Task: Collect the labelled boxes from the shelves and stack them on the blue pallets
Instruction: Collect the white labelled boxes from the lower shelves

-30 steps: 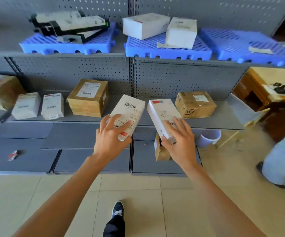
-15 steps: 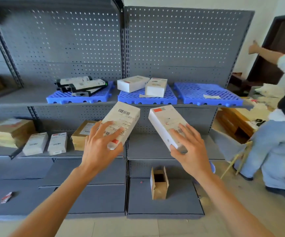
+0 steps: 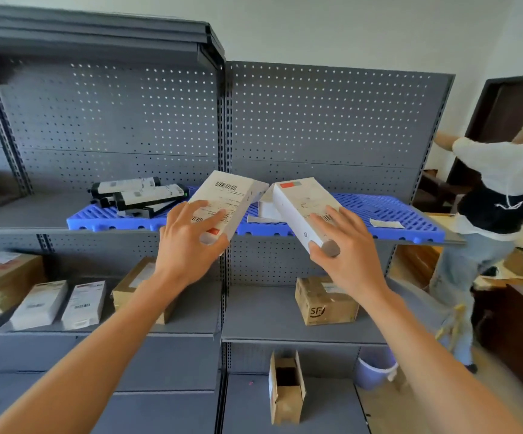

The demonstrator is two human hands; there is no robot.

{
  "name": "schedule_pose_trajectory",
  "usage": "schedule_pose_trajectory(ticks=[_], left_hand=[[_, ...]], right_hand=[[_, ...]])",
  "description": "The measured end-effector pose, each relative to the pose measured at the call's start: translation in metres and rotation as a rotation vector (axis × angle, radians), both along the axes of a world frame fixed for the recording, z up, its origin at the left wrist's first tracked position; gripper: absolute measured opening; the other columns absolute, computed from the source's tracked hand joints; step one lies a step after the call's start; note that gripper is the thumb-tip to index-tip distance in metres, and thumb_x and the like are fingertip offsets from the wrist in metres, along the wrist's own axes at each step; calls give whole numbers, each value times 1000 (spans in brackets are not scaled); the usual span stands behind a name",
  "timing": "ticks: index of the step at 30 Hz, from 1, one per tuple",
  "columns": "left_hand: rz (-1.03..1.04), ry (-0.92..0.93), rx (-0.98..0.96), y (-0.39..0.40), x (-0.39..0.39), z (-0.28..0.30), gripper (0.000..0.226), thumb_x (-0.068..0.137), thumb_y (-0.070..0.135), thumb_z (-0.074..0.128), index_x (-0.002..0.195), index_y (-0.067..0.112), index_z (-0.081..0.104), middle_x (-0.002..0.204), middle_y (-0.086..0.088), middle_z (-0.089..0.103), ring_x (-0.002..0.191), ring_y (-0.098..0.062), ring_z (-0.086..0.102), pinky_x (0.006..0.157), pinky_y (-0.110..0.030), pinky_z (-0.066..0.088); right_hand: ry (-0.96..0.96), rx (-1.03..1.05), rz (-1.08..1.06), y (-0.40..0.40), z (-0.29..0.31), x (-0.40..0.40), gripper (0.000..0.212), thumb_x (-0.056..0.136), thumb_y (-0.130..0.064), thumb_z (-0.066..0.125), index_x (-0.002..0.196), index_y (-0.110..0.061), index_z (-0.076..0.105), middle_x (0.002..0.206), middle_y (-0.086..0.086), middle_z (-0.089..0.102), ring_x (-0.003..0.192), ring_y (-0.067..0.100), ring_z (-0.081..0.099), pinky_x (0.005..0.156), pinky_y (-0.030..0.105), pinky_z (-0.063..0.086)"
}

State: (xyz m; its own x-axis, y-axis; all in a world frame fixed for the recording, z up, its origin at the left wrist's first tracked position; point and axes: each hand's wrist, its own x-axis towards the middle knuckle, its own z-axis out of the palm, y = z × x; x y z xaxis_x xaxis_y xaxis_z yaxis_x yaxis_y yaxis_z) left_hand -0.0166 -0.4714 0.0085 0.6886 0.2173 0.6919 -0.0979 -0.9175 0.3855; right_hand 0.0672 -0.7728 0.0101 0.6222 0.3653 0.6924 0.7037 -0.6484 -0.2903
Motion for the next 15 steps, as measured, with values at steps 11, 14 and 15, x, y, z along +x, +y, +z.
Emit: schedule_pose_trajectory(ticks=[11,14,15], left_hand=[[31,30,-57,42,145,24,56,82,54,54,133,32,65,148,6,48,138,-26,31,106,-56,39],[47,60,-61,51,180,31,55,83,54,56,133,32,64,148,5,48,137,-26,32,106,-56,40],[54,72,-65,53,190,34,56,83,54,56,133,32,64,148,5,48,136,-26,32,106,-56,40]], right_hand=[[-22,-73,6,57,24,133,52,90,-40,66,140,-31,56,154,-2,44,146,25,29,107,63,36],[-16,-70,-2,72,27,157,52,91,-40,66,140,-31,55,154,-2,44,146,24,28,107,61,37],[-15,-65,-4,77,28,163,51,91,-41,65,140,-31,55,154,-2,43,146,24,28,107,61,37]])
